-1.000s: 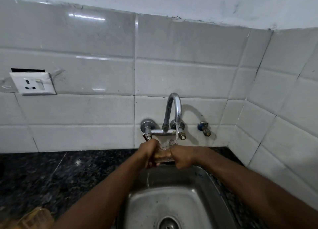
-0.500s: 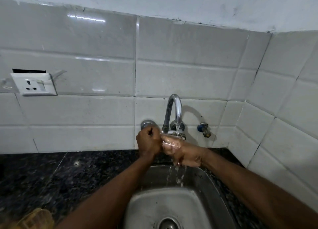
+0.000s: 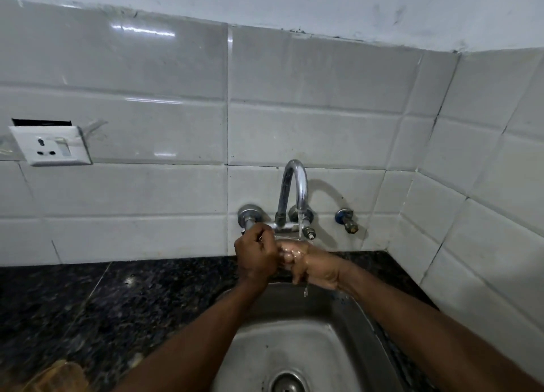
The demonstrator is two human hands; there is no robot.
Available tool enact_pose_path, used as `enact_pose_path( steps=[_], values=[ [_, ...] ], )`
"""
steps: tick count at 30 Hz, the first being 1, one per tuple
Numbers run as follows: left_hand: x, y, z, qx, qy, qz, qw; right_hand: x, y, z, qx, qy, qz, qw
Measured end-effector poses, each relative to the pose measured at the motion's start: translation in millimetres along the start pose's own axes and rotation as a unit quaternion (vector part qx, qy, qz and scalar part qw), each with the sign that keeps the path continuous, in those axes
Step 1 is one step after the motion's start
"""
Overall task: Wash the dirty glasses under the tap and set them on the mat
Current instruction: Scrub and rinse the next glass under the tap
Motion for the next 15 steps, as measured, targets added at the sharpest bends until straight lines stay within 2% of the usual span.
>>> enact_pose_path(
  steps=[1, 2, 3, 4, 5, 7, 8, 9, 10, 12, 14, 15],
  values=[
    [13, -3, 1, 0.004, 0.099, 0.019, 0.995, 7, 2, 0, -0.014, 0.042, -0.105, 0.993],
    [29, -6, -2, 0.019, 0.248, 0.021, 0.968, 13, 4, 0, -0.010, 0.087, -0.244, 0.966],
    [41, -12, -11, 0.053, 0.395, -0.005, 0.917, 17, 7, 1, -0.017, 0.118, -0.371, 0.921],
    [47, -15, -23, 0.087, 0.488, -0.043, 0.867, 18, 10, 2, -0.023, 0.140, -0.446, 0.884],
    [50, -17, -31, 0.109, 0.530, -0.075, 0.838, 17, 11, 3, -0.025, 0.155, -0.462, 0.873],
    [46, -20, -38, 0.132, 0.554, -0.126, 0.812, 16, 6, 2, -0.065, 0.174, -0.376, 0.908],
    [41, -22, -43, 0.143, 0.563, -0.153, 0.800, 13, 5, 3, -0.118, 0.186, -0.333, 0.917],
    [36, -24, -46, 0.152, 0.565, -0.181, 0.791, 11, 6, 2, -0.206, 0.205, -0.322, 0.901],
    [32, -26, -49, 0.161, 0.563, -0.196, 0.786, 7, 7, 2, -0.292, 0.221, -0.334, 0.869],
    [28, -29, -54, 0.178, 0.568, -0.209, 0.776, 6, 6, 0, -0.381, 0.269, -0.389, 0.794],
    [31, -31, -58, 0.182, 0.573, -0.189, 0.776, 13, 10, 1, -0.391, 0.329, -0.438, 0.740],
    [33, -29, -56, 0.183, 0.559, -0.156, 0.794, 20, 13, -2, -0.393, 0.365, -0.461, 0.707]
  ],
)
Point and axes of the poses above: each hand's wrist, its own z-axis towards the middle knuckle, its own y-axis out of the back of the hand, x = y × z, the point moved 5 cm from there along z, towards the middle knuckle, and after that the axes turned 11 degrees about -x, right-handed, at the moved point
